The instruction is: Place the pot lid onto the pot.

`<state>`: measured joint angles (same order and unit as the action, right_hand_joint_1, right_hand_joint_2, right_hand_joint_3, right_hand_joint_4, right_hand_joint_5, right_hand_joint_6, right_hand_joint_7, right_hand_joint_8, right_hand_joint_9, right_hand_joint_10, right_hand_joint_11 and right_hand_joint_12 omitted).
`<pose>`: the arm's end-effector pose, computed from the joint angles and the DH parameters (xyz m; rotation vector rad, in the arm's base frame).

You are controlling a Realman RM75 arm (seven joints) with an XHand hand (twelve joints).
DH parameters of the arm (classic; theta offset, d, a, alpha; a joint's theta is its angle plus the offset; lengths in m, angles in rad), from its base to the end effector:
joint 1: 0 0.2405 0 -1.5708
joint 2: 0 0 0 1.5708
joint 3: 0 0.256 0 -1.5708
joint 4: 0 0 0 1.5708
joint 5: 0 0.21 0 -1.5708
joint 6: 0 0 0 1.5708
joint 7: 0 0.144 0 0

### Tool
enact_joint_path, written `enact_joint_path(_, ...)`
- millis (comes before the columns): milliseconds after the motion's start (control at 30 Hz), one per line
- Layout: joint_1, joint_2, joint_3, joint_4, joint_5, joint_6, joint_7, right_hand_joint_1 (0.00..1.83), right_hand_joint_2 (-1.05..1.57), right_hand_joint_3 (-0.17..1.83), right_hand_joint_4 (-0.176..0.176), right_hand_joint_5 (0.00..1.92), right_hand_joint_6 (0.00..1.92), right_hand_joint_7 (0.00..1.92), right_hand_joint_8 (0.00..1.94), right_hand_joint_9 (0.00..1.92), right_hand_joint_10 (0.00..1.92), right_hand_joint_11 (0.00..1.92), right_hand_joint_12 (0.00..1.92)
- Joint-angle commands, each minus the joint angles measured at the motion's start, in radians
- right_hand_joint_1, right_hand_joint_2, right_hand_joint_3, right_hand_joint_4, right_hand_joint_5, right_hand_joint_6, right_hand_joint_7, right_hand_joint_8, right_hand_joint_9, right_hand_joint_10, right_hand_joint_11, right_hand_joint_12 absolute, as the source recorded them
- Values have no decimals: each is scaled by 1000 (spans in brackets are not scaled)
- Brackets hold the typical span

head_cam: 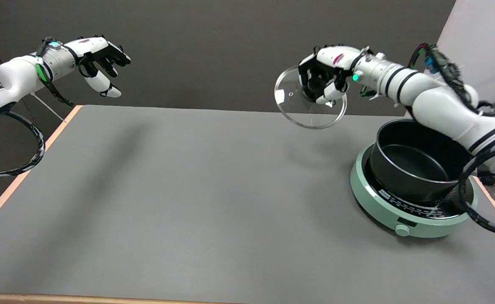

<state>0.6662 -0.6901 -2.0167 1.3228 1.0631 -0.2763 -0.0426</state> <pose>-0.1095 -0.4496 0.4070 1.6694 -0.1249 -0.0544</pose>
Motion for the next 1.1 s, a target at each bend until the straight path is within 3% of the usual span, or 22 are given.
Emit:
enact_joint_path(33, -23, 143, 122, 189, 93, -53, 1, 1499, 834, 715, 176, 626, 1300, 851, 1401, 744, 1623, 596, 1659)
enact_joint_path(333, -79, 201, 222, 280, 93, -85, 5, 1498, 835, 712, 176, 631, 1305, 850, 1402, 744, 1619, 593, 1666)
enact_joint_path(600, -255, 254, 440, 369, 125, -146, 5, 1499, 830, 711, 176, 637, 1303, 857, 1392, 754, 1604, 605, 1645)
enact_joint_path(900, -569, 278, 849, 459, 226, -248, 5, 1501, 824, 713, 176, 639, 1299, 864, 1382, 765, 1590, 615, 1628)
enact_joint_path(1100, -813, 282, 1100, 500, 240, -221, 6, 1501, 825, 711, 176, 638, 1303, 861, 1384, 763, 1592, 619, 1639)
